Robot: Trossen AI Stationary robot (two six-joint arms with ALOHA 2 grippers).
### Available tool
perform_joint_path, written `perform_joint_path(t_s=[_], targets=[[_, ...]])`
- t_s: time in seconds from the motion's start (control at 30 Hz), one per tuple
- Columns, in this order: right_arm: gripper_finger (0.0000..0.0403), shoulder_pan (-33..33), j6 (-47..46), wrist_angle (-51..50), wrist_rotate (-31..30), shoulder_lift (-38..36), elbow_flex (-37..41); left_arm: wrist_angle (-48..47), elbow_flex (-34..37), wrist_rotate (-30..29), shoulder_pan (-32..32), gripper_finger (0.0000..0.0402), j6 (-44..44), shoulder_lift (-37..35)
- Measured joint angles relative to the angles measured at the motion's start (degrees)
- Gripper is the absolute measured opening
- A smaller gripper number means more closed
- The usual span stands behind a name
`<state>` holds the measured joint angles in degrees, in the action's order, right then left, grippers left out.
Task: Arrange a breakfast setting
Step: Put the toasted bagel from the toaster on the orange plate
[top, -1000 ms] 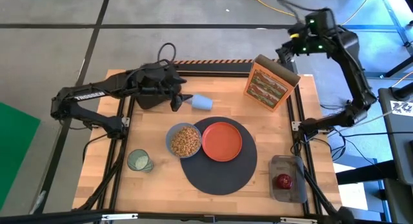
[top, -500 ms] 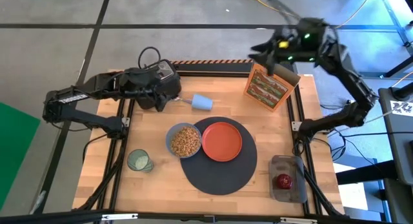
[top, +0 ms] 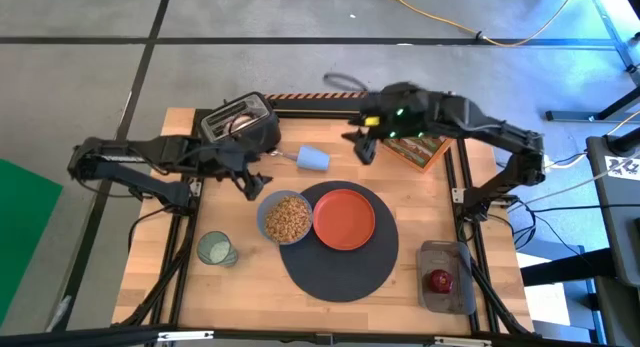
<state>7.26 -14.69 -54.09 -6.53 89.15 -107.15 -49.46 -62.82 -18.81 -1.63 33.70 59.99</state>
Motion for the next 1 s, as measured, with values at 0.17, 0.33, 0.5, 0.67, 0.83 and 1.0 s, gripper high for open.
perform_joint_path(t_s=[0.17, 0.33, 0.5, 0.67, 0.83, 1.0], targets=[[0.0195, -5.01, -6.68, -3.49, -6.54, 1.71, 0.0, -0.2, 0.08, -0.15, -2.65, 0.0353, 1.71, -0.2], [0.0195, -9.83, -18.06, -8.54, -12.45, 1.78, 0.0, -1.52, 0.1, 0.13, -3.4, 0.0353, 1.46, -0.81], [0.0195, -15.06, -34.77, -20.5, -14.73, 1.78, 0.0, -3.03, 0.13, 0.28, -3.3, 0.0353, -2.46, -1.29], [0.0195, -22.2, -52.21, -30.81, -16.38, 1.8, 0.0, -2.83, 0.15, 1.14, 0.98, 0.0353, -8.66, -2.83], [0.0195, -28.52, -59.3, -31.98, -14.15, 2.13, 0.01, -2.15, 0.13, 6.58, 10.46, 0.0352, -14.44, -3.41], [0.0195, -28.8, -59.76, -31.1, -13.31, 2.61, 6.48, -2.12, 0.13, 7.75, 16.13, 0.0352, -15.39, -3.37]])
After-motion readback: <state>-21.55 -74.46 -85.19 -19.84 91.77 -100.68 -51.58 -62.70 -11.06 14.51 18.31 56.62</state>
